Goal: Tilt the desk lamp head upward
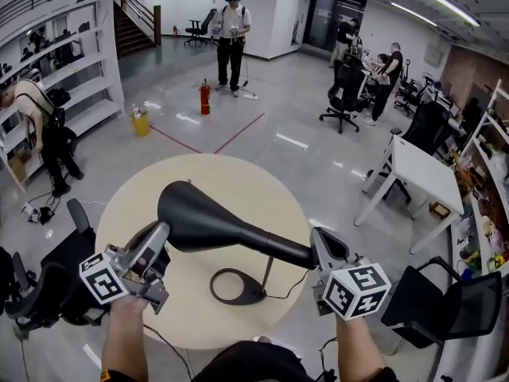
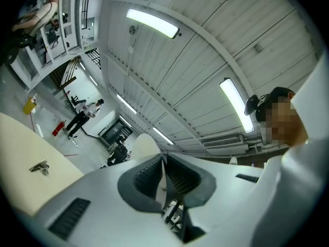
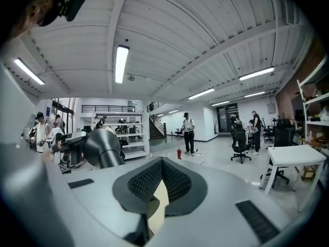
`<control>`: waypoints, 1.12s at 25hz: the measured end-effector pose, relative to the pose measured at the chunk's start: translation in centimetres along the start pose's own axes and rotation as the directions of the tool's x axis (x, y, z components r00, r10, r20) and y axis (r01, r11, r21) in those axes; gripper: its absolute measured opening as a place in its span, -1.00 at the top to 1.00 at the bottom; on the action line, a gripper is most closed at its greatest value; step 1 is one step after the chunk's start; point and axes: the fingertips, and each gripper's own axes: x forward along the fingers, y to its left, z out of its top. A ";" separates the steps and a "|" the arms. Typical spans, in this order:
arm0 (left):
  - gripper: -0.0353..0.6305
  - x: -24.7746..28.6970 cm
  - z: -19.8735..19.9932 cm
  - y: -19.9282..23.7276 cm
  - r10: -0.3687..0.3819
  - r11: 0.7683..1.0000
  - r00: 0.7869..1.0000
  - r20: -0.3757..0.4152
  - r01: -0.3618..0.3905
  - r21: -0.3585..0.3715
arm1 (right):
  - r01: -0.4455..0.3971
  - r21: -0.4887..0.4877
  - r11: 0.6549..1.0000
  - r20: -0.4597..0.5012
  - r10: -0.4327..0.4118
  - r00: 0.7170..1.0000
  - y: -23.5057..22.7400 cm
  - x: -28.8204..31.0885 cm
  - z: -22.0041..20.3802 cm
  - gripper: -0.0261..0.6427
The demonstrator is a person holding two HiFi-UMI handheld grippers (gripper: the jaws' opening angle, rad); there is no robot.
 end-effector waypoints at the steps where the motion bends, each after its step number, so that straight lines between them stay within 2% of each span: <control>1: 0.66 0.4 0.2 -0.4 -0.006 1.000 1.000 0.000 0.006 0.012 | 0.002 0.009 1.000 0.002 -0.002 1.000 -0.3 0.0 -0.2 0.88; 11: 0.70 3.9 2.2 -5.0 -0.075 0.991 0.997 -0.022 0.077 0.114 | 0.043 0.131 0.990 0.005 -0.044 0.999 -2.4 -0.6 -3.8 0.88; 20: 0.71 6.7 3.2 -9.1 -0.125 0.974 0.991 -0.051 0.133 0.181 | 0.058 0.118 0.991 -0.034 -0.055 0.998 -1.4 -0.1 -6.1 0.88; 25: 0.72 7.2 3.5 -10.3 -0.115 0.962 0.991 -0.075 0.130 0.241 | 0.067 0.091 0.994 -0.051 -0.062 0.997 -0.8 0.2 -6.7 0.88; 28: 0.72 7.8 3.6 -10.8 -0.107 0.958 0.991 -0.086 0.126 0.259 | 0.074 0.080 0.994 -0.115 -0.064 0.991 -1.1 0.6 -8.2 0.88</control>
